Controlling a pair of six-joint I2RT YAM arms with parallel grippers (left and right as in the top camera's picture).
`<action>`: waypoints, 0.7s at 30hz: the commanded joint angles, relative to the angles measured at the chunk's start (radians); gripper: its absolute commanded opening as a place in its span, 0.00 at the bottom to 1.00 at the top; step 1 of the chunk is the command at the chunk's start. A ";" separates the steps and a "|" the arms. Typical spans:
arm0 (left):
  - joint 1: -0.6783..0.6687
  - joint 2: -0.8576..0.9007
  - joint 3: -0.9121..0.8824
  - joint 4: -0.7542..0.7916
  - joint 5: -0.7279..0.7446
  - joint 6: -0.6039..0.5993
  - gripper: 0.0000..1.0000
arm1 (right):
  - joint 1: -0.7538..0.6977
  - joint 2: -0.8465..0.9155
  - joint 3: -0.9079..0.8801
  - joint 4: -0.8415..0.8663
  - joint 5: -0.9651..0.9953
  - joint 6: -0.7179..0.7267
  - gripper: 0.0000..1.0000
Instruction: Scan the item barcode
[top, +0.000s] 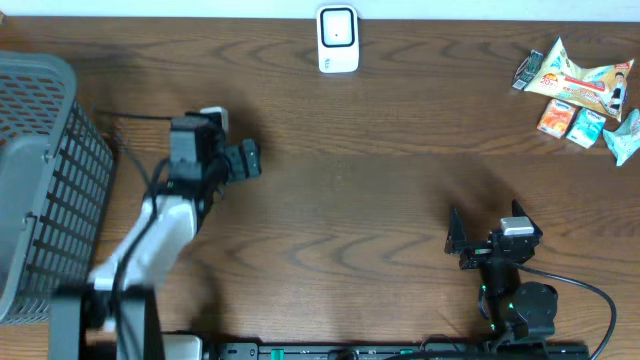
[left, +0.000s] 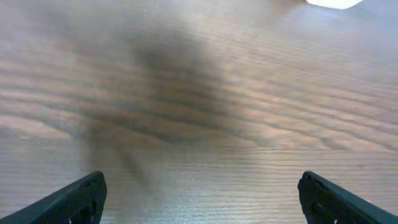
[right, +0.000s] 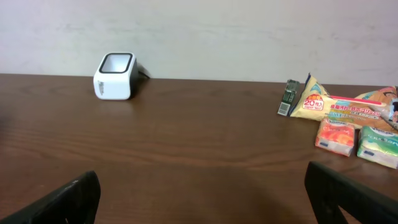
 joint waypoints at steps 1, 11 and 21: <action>0.006 -0.160 -0.082 0.055 -0.013 0.085 0.98 | 0.000 -0.007 -0.004 -0.001 0.001 0.010 0.99; 0.006 -0.787 -0.351 0.028 -0.012 0.134 0.98 | 0.000 -0.007 -0.004 -0.001 0.001 0.010 0.99; 0.006 -1.087 -0.505 0.023 -0.013 0.134 0.98 | 0.000 -0.007 -0.004 -0.001 0.001 0.010 0.99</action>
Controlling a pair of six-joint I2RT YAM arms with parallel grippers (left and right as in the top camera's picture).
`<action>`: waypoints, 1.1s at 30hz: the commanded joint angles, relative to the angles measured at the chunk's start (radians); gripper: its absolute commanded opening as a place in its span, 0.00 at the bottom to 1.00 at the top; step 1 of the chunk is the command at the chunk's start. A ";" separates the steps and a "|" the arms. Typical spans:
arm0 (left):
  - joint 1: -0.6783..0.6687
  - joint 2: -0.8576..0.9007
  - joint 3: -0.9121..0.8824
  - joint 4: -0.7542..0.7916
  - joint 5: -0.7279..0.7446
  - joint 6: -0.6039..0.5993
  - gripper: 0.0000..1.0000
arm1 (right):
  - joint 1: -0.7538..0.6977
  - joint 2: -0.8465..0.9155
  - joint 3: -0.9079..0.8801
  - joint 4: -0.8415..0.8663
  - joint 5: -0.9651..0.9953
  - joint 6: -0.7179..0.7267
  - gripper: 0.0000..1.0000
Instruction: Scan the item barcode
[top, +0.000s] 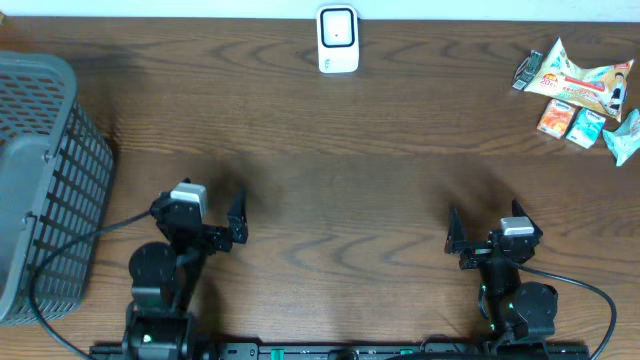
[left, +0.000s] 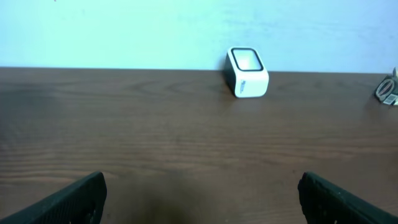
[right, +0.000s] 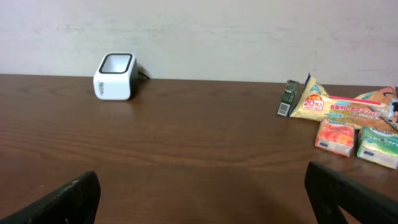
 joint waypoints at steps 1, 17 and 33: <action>0.006 -0.079 -0.032 0.005 -0.015 0.015 0.98 | 0.000 -0.006 -0.004 -0.001 0.001 0.010 0.99; 0.006 -0.393 -0.215 0.009 -0.082 0.015 0.98 | 0.000 -0.006 -0.004 -0.001 0.001 0.010 0.99; 0.006 -0.410 -0.215 -0.152 -0.126 0.004 0.98 | 0.000 -0.006 -0.004 -0.001 0.001 0.010 0.99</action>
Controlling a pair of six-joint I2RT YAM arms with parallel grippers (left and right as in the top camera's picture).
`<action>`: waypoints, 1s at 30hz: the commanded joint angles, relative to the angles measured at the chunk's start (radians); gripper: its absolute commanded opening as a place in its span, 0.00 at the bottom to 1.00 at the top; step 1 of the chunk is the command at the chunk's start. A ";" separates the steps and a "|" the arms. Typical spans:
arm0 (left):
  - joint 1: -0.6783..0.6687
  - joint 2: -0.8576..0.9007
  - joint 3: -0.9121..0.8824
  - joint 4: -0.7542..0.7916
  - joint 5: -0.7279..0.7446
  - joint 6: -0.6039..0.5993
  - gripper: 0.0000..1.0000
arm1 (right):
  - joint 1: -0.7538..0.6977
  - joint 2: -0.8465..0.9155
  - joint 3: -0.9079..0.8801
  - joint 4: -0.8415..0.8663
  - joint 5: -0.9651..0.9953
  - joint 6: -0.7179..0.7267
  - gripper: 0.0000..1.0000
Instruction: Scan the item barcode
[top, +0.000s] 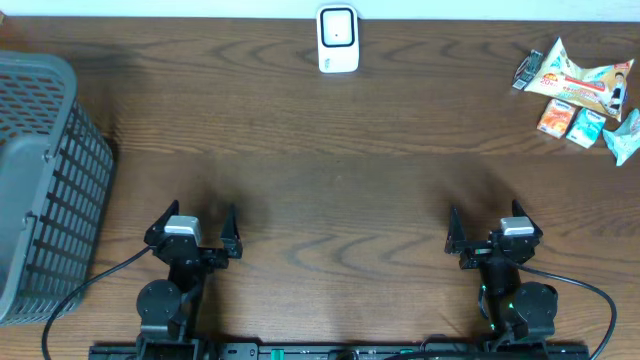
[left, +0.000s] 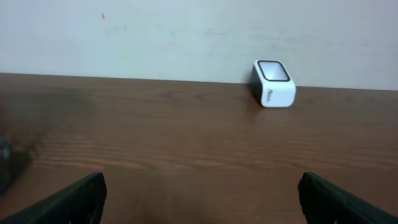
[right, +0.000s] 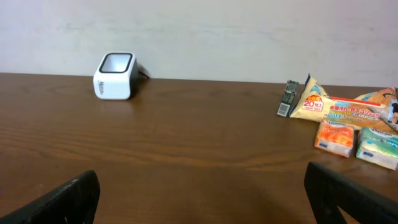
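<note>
The white barcode scanner (top: 338, 39) stands at the table's far edge, also seen in the wrist views (left: 273, 92) (right: 115, 75). The snack items (top: 582, 88) lie in a pile at the far right corner (right: 348, 118): a yellow packet, an orange box, green and teal packs. My left gripper (top: 191, 228) is open near the front left edge, holding nothing (left: 199, 199). My right gripper (top: 488, 228) is open at the front right, likewise holding nothing (right: 199, 199). Both are far from the items.
A grey wire basket (top: 40, 180) occupies the left side of the table. Black cables run from both arm bases along the front edge. Bare brown wood table (top: 340, 180) lies between the grippers and the scanner.
My left arm has drawn back slightly further toward the front edge and settled. Its wrist view shows the scanner further right. The right arm and the items are unchanged.
My left arm was stretched out next to the basket, its open gripper facing down at the table. It then stood folded back near the front edge, looking toward the scanner. It now rests at the front left. The right arm stayed still throughout.
</note>
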 joint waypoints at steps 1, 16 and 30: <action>0.006 -0.009 -0.011 -0.047 -0.005 0.006 0.98 | 0.000 -0.006 -0.004 -0.002 0.001 0.010 0.99; -0.025 -0.009 -0.011 -0.049 -0.010 0.089 0.98 | 0.000 -0.006 -0.004 -0.002 0.001 0.010 0.99; -0.024 -0.009 -0.011 -0.048 -0.012 0.084 0.98 | 0.000 -0.006 -0.004 -0.002 0.001 0.010 0.99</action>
